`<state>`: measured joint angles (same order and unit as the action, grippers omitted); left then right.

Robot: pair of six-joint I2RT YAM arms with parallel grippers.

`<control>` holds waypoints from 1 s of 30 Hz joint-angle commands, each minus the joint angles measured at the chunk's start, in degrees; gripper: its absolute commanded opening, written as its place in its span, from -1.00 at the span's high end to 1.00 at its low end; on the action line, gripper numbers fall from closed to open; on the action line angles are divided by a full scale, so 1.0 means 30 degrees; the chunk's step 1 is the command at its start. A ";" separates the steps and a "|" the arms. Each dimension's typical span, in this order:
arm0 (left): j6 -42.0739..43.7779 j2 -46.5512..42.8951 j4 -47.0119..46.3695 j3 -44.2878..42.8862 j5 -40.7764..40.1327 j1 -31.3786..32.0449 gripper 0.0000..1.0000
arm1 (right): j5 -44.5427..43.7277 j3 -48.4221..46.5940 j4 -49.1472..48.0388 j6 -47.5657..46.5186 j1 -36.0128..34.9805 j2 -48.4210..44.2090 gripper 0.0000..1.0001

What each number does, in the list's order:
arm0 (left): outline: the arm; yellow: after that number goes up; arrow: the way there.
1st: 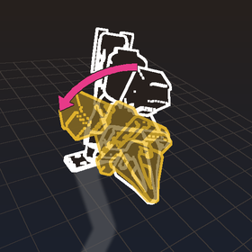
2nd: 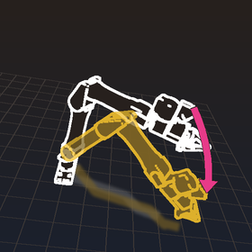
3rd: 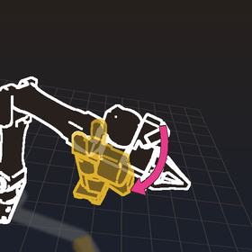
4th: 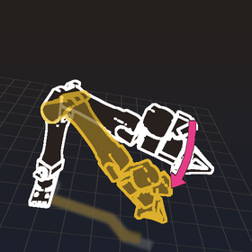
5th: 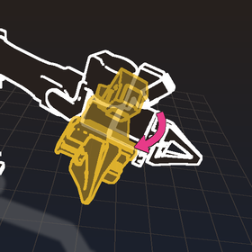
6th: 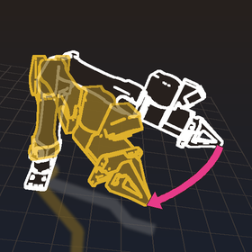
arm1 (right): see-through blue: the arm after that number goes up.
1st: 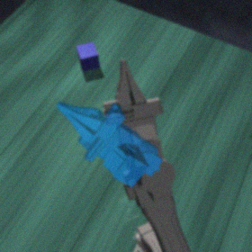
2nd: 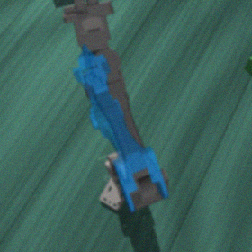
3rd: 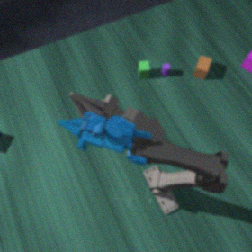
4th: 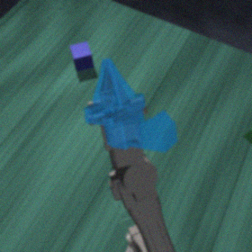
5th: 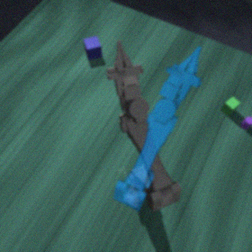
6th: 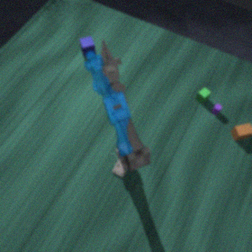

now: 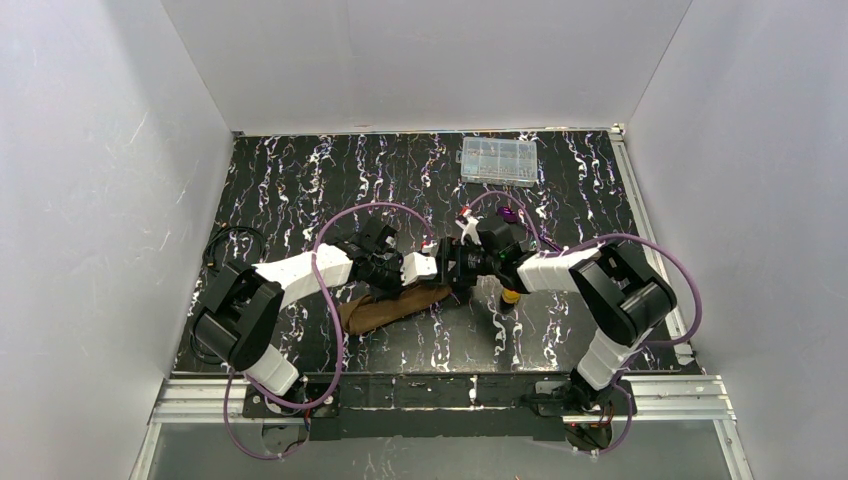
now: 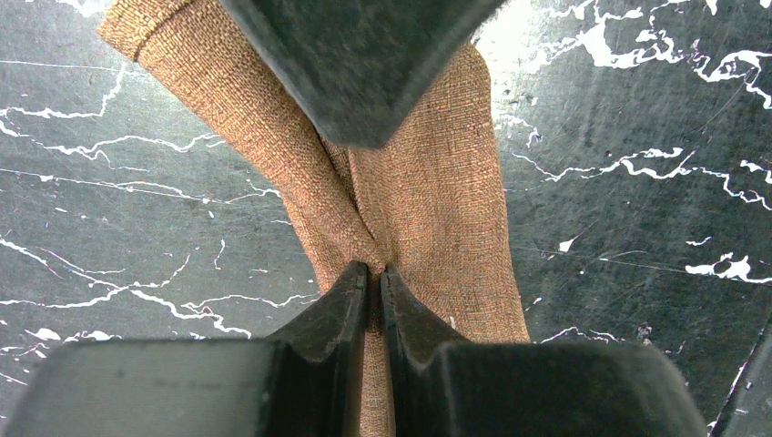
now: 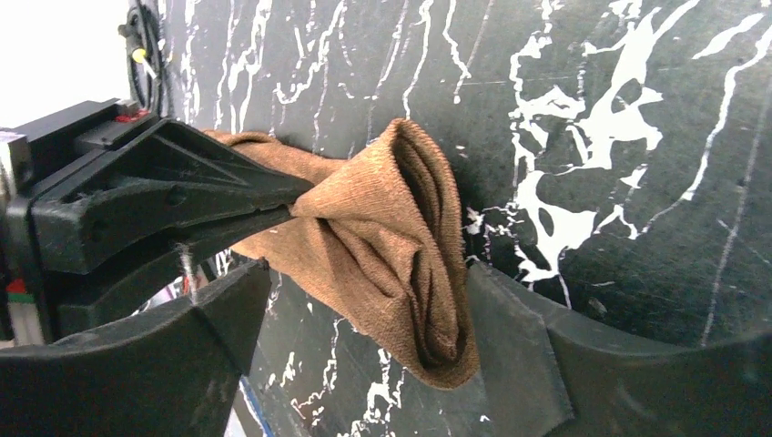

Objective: Fold the napkin into a case and place the utensils inside
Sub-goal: Stuff the top corner of the smaller-rectangle-folded napkin into the folded napkin.

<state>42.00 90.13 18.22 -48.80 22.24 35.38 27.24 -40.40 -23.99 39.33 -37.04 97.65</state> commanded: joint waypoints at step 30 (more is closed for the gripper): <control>0.5191 -0.7638 1.1557 -0.1030 0.2468 -0.4715 -0.41 | -0.4858 -0.2107 0.7368 -0.2718 -0.0875 0.0761 0.97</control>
<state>41.69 74.87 39.57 -58.28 25.02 24.43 17.85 -46.02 -10.90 35.11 -39.88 99.79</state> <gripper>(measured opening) 0.691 0.069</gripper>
